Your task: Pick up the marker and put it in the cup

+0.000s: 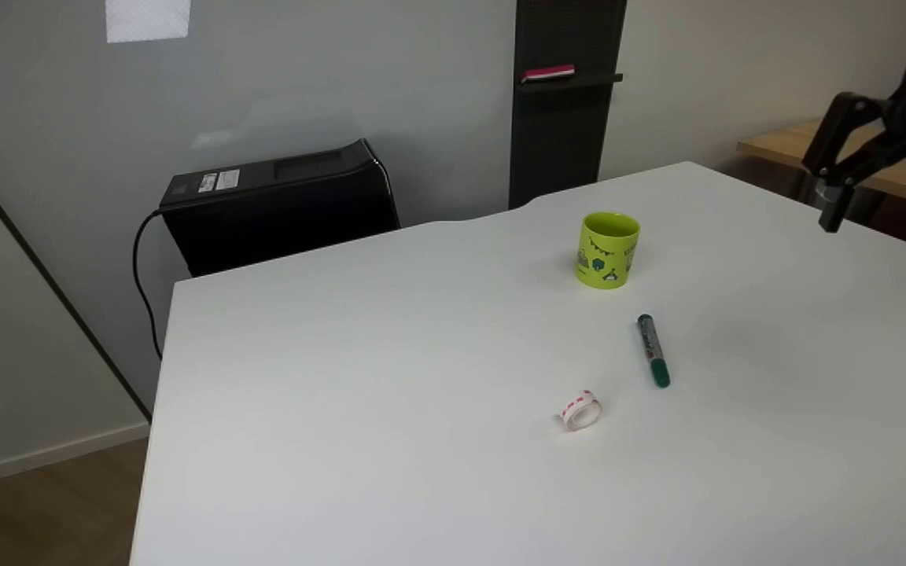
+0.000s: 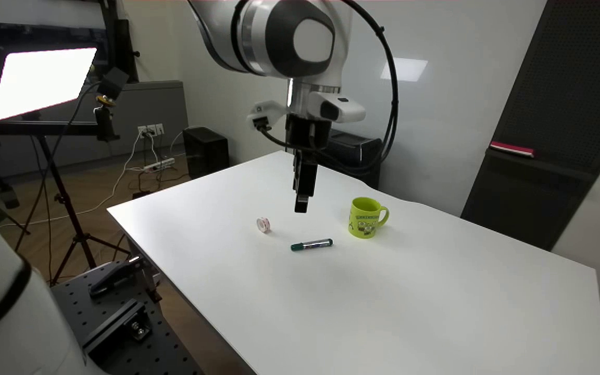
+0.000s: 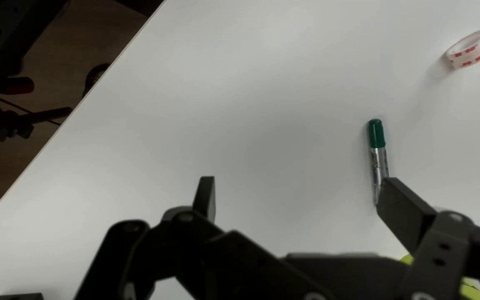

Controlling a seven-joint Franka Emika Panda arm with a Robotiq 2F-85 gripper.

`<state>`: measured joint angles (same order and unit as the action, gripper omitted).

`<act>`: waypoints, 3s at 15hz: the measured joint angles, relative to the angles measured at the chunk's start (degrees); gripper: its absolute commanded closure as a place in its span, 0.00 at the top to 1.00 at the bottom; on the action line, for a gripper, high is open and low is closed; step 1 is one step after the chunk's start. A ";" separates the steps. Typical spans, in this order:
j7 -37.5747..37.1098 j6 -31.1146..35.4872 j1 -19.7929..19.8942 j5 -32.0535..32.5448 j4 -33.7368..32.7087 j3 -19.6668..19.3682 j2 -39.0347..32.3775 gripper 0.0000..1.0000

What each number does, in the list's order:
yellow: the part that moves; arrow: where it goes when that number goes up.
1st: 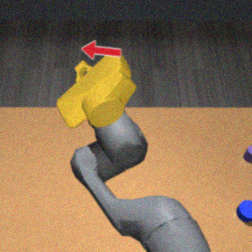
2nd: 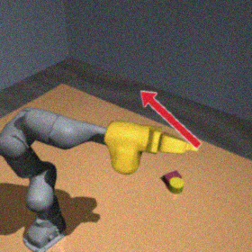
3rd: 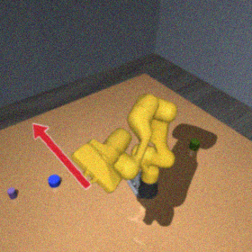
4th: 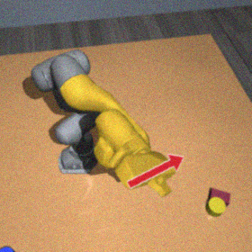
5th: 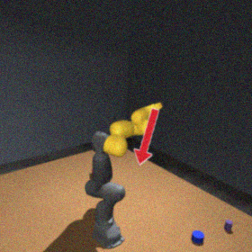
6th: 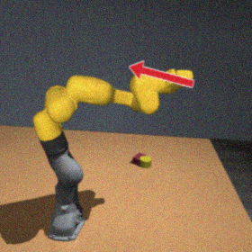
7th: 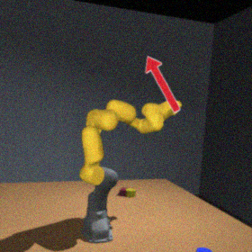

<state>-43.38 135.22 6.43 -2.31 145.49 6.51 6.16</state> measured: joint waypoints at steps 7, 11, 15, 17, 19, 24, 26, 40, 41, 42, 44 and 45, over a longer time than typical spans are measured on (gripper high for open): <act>-4.49 3.50 -2.40 3.66 -9.04 -3.85 -13.32 1.00; -5.92 4.07 -6.15 3.58 -14.07 -5.10 -19.44 1.00; -7.13 4.78 -9.87 3.41 -17.77 -5.73 -24.86 1.00; -7.34 5.23 -11.29 3.22 -19.17 -5.95 -27.44 1.00; -7.35 5.79 -12.23 3.16 -20.34 -6.52 -29.70 1.00; -7.27 10.58 -13.37 1.88 -21.39 -7.09 -33.52 1.00; -7.24 12.91 -14.26 0.55 -21.43 -7.01 -34.67 1.00; -4.85 21.02 -16.87 -4.65 -20.09 -6.78 -39.27 1.00; -4.65 21.34 -16.88 -4.65 -19.84 -6.98 -39.37 1.00; -4.38 21.51 -16.87 -4.65 -19.63 -7.21 -39.48 1.00; -3.80 21.76 -16.88 -4.65 -19.32 -7.75 -39.77 1.00; -3.62 21.85 -16.86 -4.65 -19.20 -8.02 -39.91 1.00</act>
<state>-47.00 157.06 -10.43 -6.97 126.28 -1.51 -33.75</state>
